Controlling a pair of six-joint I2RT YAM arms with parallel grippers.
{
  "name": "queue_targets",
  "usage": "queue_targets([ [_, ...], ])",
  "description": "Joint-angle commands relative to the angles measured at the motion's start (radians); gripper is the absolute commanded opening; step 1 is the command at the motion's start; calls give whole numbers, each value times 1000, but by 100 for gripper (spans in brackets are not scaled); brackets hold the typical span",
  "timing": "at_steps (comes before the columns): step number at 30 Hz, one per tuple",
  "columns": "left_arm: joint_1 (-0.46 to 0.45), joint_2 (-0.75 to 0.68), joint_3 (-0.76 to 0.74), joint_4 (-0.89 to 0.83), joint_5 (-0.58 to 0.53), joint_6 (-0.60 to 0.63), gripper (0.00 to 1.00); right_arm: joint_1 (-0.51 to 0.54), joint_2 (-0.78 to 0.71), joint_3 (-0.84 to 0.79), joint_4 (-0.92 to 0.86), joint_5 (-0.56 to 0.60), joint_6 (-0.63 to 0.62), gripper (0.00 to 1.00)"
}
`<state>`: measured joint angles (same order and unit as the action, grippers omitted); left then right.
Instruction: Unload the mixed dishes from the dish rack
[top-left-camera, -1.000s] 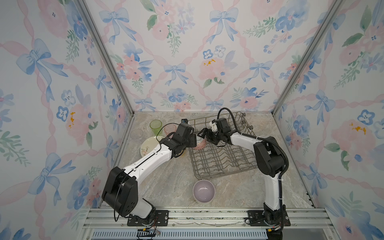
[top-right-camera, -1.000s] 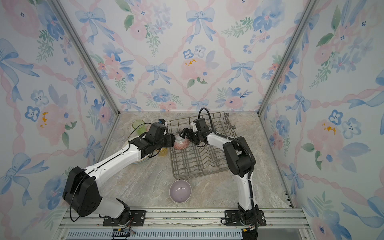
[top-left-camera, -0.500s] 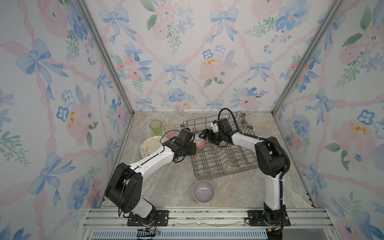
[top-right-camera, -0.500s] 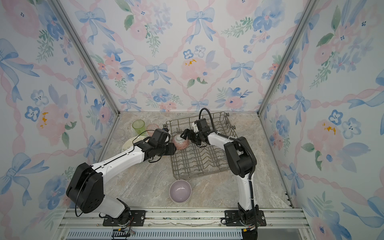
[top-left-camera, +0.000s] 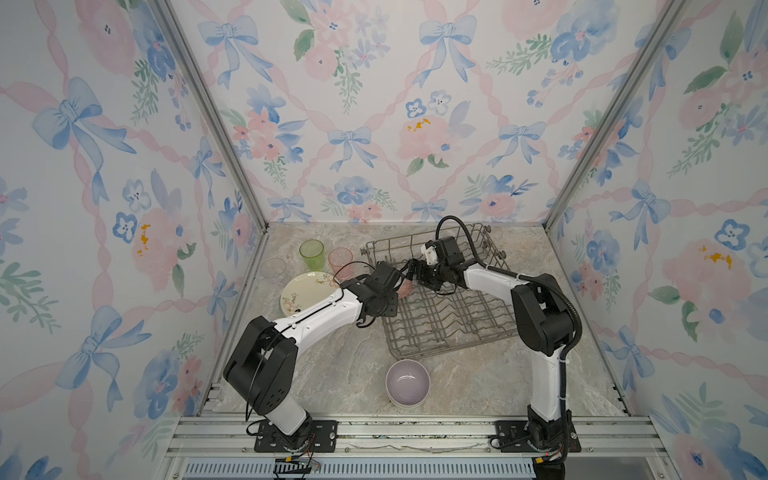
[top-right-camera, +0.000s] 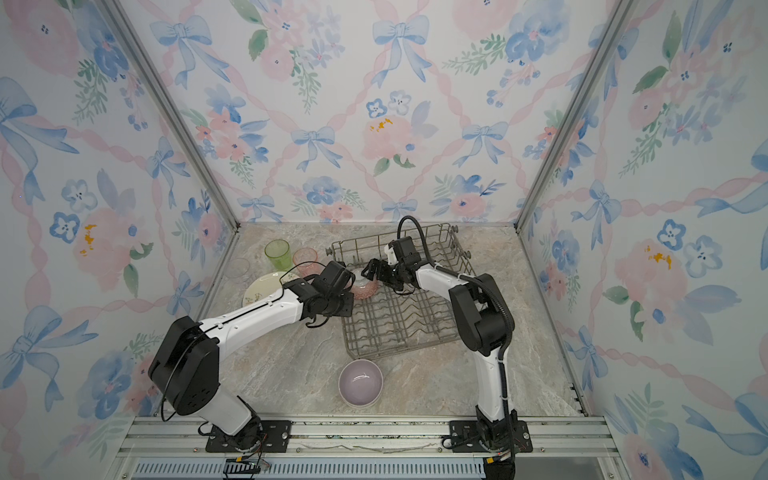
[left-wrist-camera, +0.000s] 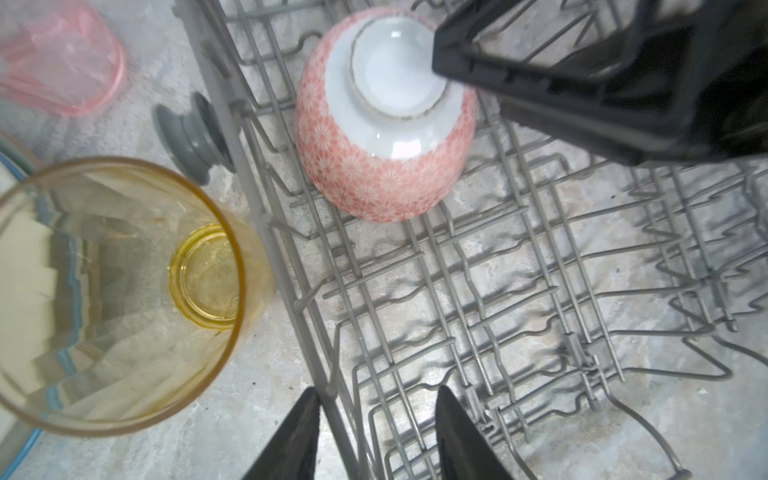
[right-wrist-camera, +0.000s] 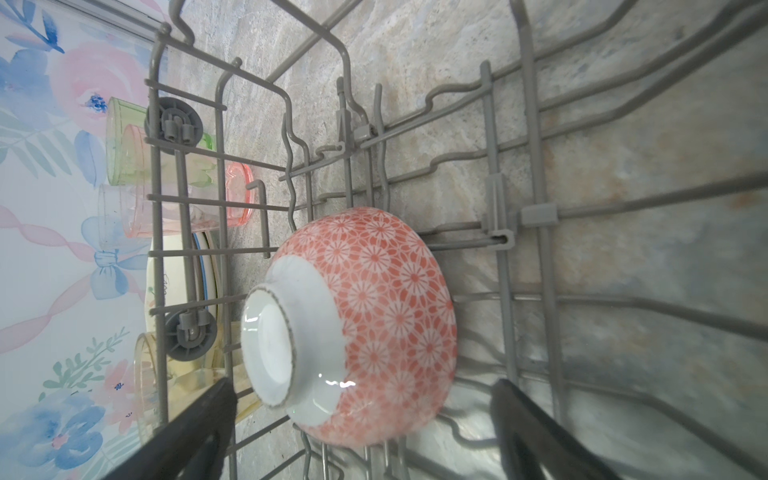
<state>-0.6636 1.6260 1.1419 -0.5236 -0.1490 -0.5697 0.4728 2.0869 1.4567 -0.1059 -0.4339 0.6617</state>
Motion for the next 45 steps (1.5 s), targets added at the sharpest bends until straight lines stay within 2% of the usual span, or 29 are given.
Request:
queue_targets([
  [1, 1, 45, 14, -35, -23, 4, 43, 1, -31, -15, -8, 1, -8, 97],
  [6, 16, 93, 38, -34, -43, 6, 28, 9, -13, -1, -4, -16, 0, 97],
  [8, 23, 111, 55, -36, -61, 8, 26, 11, -9, -1, 5, -19, 10, 97],
  [9, 28, 119, 63, -36, -67, 10, 22, 11, -7, -1, 5, -16, 10, 97],
  [11, 40, 135, 78, -36, -69, 8, 9, 13, -7, -7, 8, -5, 18, 97],
  [12, 43, 142, 86, -35, -67, 9, 7, 16, -7, -8, 9, -2, 16, 97],
  [18, 45, 191, 125, -36, -58, 23, 6, 23, 24, -8, 44, 6, 33, 97],
  [26, 47, 212, 140, -35, -49, 31, 6, 20, 4, -31, 24, 99, 14, 97],
  [36, 52, 203, 162, -35, -46, 50, 5, 6, 38, -60, 122, 85, 53, 97],
  [45, 55, 221, 168, -35, -24, 50, 4, 3, 95, -27, 132, 95, 64, 97],
])
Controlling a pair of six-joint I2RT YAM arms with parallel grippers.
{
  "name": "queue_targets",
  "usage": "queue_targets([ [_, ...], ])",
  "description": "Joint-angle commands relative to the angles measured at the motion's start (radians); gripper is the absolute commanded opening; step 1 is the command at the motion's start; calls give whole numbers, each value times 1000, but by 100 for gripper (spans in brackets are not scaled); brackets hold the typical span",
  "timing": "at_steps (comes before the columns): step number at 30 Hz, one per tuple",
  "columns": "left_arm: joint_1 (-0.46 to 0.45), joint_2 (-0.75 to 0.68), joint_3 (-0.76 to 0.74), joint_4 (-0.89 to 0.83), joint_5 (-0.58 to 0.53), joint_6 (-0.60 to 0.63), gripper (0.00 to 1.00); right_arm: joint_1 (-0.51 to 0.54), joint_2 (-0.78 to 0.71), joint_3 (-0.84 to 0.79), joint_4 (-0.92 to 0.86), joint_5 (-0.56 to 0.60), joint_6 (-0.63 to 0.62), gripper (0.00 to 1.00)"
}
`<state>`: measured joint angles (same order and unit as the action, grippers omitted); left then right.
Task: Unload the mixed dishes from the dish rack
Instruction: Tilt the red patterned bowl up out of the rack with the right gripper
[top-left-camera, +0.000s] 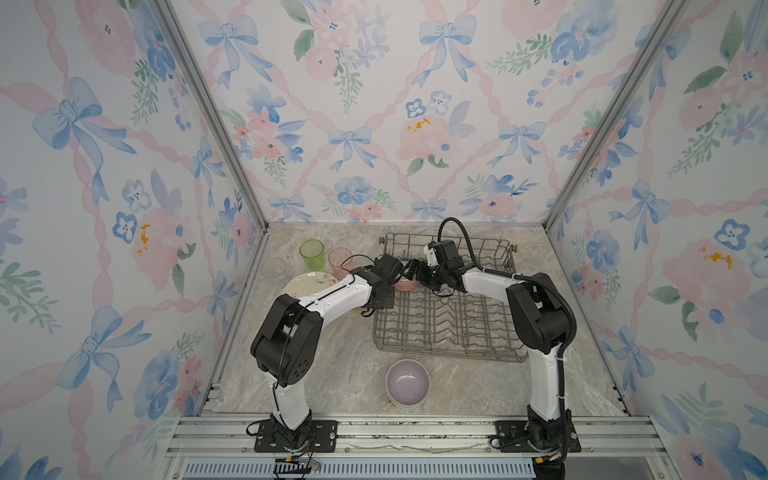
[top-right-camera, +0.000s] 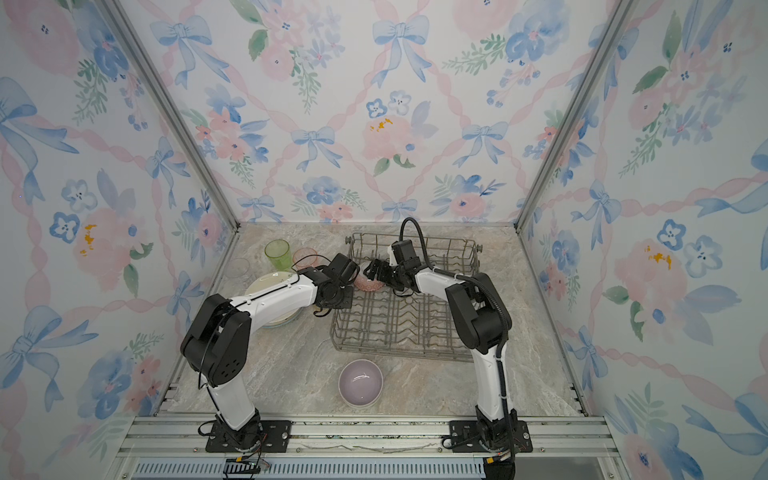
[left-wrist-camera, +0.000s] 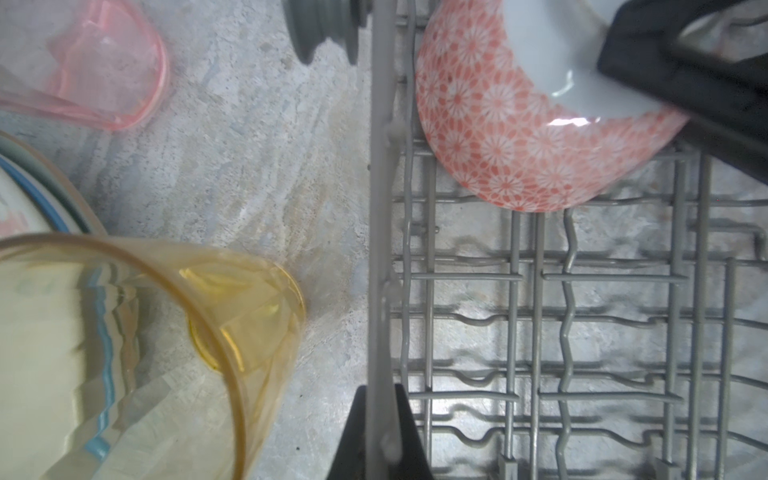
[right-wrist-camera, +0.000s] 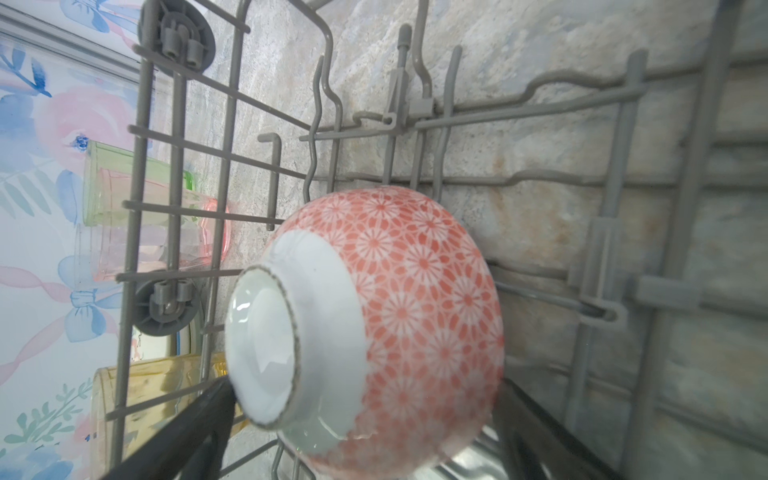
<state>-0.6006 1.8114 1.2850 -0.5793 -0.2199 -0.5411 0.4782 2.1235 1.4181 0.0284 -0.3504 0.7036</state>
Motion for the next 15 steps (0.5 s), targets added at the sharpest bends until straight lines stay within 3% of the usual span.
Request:
queue_targets([
  [1, -8, 38, 26, 20, 47, 22, 4, -4, 64, 13, 4, 8, 28, 97],
  [4, -10, 40, 28, 20, 49, 25, 3, -5, 79, 10, 45, -4, 48, 97],
  [8, -8, 41, 34, 22, 50, 29, 3, -18, 63, -69, 241, -45, 127, 97],
  [15, -5, 47, 34, 21, 56, 34, 3, -10, -18, -105, 293, 10, 43, 97],
])
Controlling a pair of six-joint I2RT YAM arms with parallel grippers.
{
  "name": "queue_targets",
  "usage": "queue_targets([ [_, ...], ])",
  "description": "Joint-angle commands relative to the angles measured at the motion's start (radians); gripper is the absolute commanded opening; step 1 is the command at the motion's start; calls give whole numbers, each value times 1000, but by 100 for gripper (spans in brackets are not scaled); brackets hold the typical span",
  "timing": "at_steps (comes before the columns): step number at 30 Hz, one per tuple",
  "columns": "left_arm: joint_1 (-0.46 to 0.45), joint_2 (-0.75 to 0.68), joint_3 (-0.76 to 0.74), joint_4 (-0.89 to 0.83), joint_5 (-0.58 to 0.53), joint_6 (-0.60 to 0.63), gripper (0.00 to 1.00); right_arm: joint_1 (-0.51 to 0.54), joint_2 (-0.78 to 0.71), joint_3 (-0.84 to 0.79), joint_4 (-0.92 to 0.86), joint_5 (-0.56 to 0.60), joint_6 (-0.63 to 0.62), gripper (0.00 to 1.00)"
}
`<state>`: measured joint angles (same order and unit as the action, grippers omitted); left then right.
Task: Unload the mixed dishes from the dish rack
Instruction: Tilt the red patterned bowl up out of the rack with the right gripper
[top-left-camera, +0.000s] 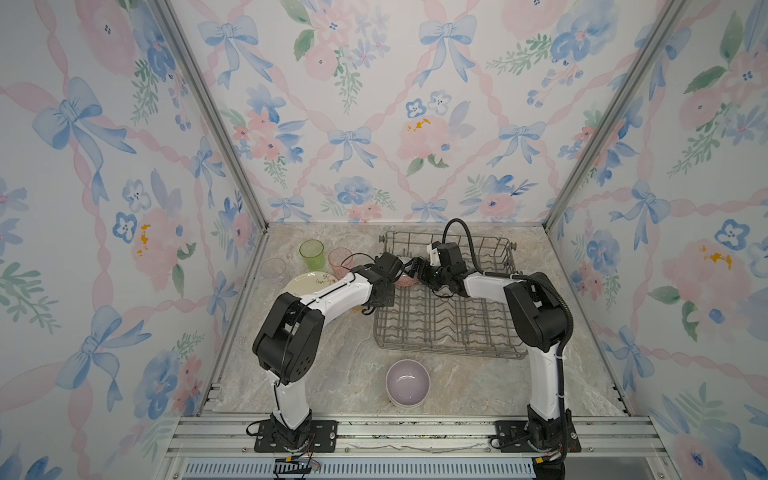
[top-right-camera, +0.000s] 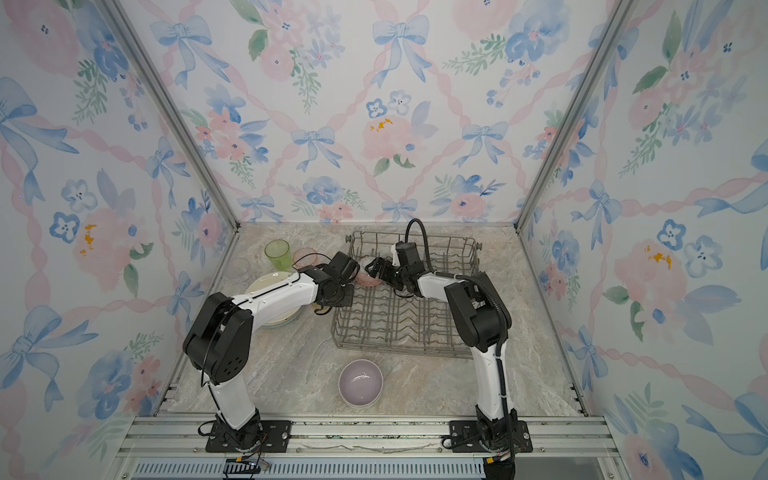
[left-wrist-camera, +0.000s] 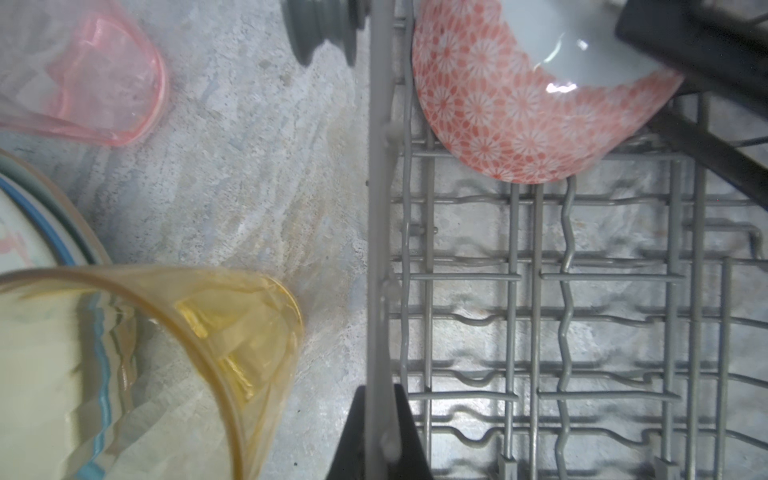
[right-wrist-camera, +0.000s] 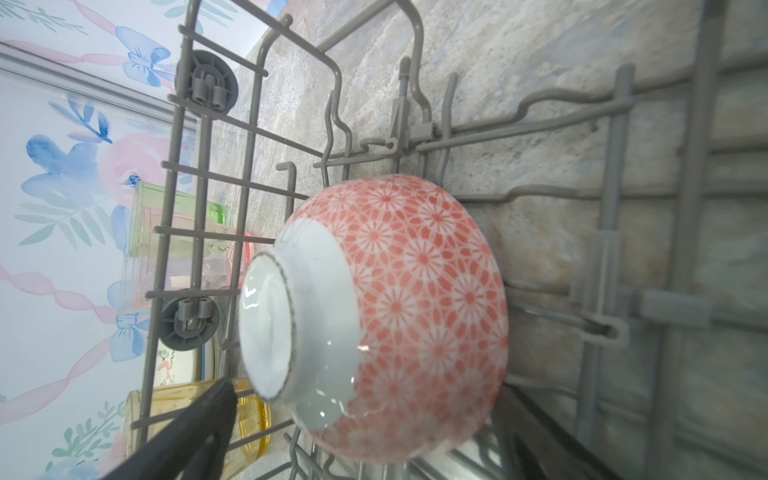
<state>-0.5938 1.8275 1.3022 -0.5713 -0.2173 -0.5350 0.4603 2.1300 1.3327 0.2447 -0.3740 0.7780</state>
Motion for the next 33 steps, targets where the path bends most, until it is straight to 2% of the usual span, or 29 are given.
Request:
queue_targets([
  [1, -13, 30, 17, 13, 55, 29, 3, 7, -25, -22, 104, 22, -28, 97],
  [4, -12, 31, 20, 13, 53, 26, 3, 2, -30, -44, 213, -9, -11, 97],
  [12, -12, 34, 31, 12, 62, 26, 2, 6, -30, -51, 326, -43, 10, 97],
  [15, -13, 38, 32, 13, 67, 27, 2, 3, -10, -23, 301, -56, 16, 97],
  [19, -12, 46, 34, 12, 72, 27, 2, -10, 37, -12, 381, -98, 109, 98],
  [22, -12, 48, 35, 9, 72, 24, 2, -7, 53, 19, 314, -93, 89, 98],
  [24, -12, 48, 36, 9, 69, 25, 2, -7, 56, 13, 332, -98, 97, 100],
  [27, -11, 47, 38, 8, 69, 27, 2, -7, 42, -9, 357, -93, 95, 97],
  [33, -11, 47, 40, 7, 73, 29, 2, 0, -4, -50, 355, -79, 61, 78],
])
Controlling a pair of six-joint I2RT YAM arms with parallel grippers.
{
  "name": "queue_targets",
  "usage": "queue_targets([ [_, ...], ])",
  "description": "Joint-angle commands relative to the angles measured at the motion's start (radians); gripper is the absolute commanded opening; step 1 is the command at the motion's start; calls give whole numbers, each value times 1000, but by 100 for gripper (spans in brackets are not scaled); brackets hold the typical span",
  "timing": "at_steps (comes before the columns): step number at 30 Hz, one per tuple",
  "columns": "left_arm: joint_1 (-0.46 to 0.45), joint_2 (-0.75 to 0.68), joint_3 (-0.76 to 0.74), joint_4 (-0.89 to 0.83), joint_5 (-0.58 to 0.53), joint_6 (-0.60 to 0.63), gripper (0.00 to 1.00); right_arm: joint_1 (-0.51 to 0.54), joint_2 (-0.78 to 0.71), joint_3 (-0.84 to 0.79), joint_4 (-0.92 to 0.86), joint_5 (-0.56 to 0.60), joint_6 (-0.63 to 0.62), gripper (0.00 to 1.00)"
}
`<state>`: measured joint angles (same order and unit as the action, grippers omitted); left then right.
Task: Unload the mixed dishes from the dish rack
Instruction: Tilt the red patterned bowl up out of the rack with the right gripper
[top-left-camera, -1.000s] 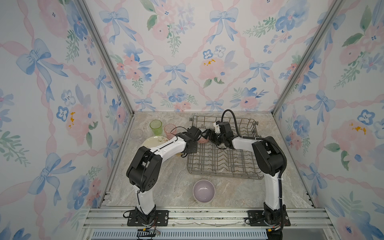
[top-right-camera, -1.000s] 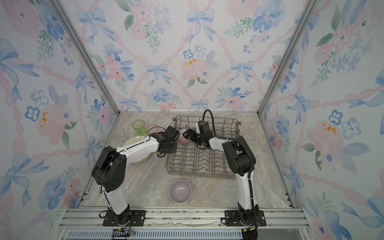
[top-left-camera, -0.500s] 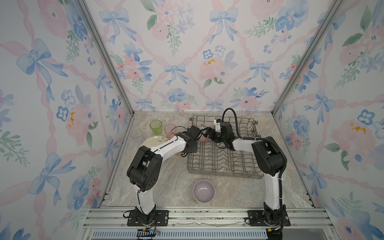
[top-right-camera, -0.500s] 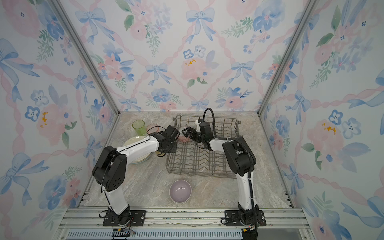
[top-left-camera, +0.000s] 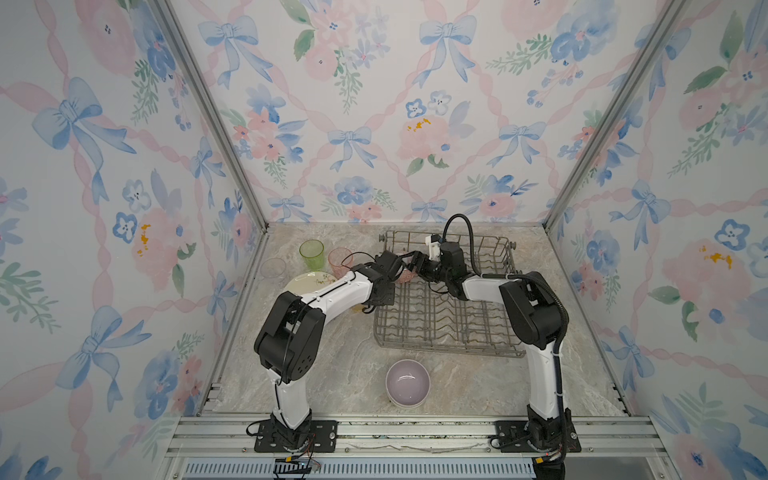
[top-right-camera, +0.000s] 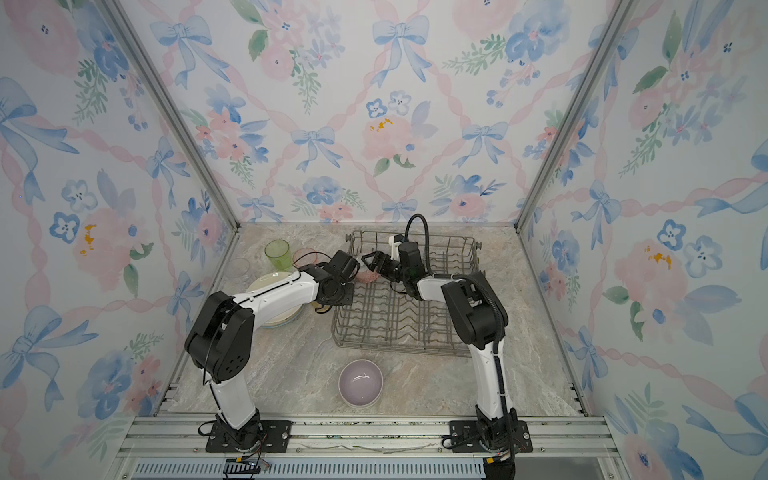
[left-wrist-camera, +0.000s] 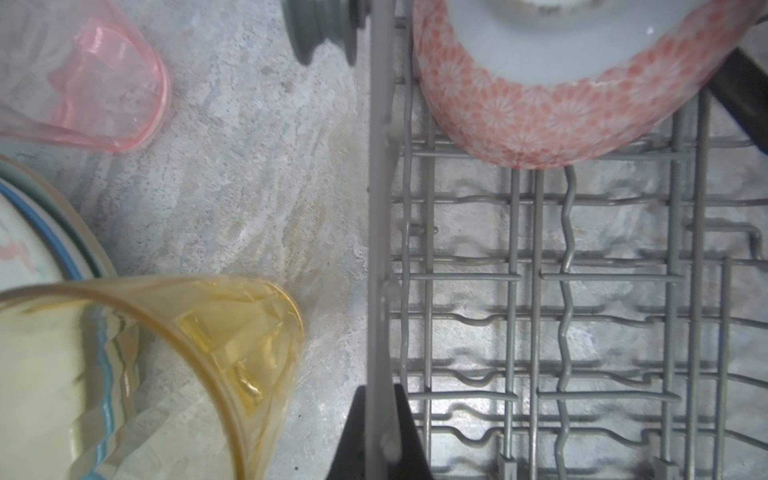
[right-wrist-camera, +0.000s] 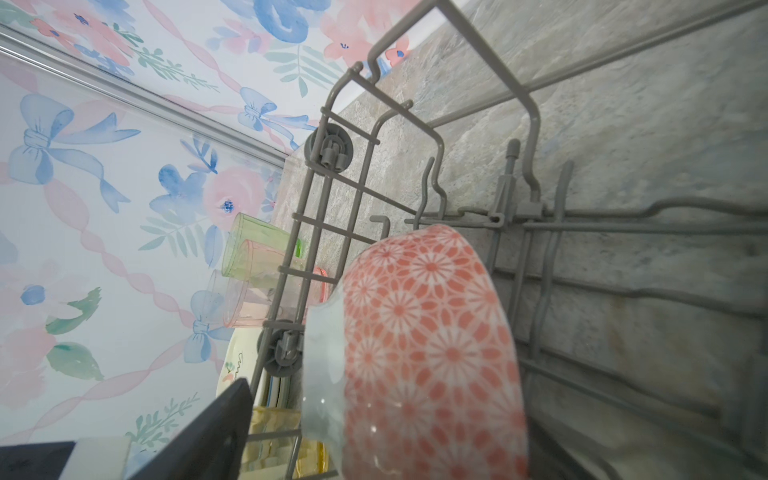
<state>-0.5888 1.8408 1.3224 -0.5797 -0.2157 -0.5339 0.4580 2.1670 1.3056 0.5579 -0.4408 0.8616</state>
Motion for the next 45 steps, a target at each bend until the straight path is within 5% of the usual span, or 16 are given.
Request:
queue_targets([
  [1, -16, 33, 20, 17, 71, 27, 2, 3, -46, -28, 40, -10, -23, 74],
  [10, -15, 23, 12, 17, 66, 28, 2, 0, -28, -29, 66, -21, 13, 49],
  [15, -11, 27, 11, 17, 68, 30, 2, 2, -19, -10, 33, -14, 7, 44],
  [23, -10, 28, 17, 16, 68, 32, 2, -1, -23, -10, 36, -22, 7, 14],
  [35, -4, 19, 12, 17, 53, 23, 3, -7, -42, 75, -114, -34, -67, 0],
  [38, -2, 14, 12, 17, 49, 21, 12, -8, -64, 84, -148, -30, -91, 0],
  [45, -6, -16, 8, 17, -4, 14, 68, -12, -107, 101, -220, -28, -131, 0],
])
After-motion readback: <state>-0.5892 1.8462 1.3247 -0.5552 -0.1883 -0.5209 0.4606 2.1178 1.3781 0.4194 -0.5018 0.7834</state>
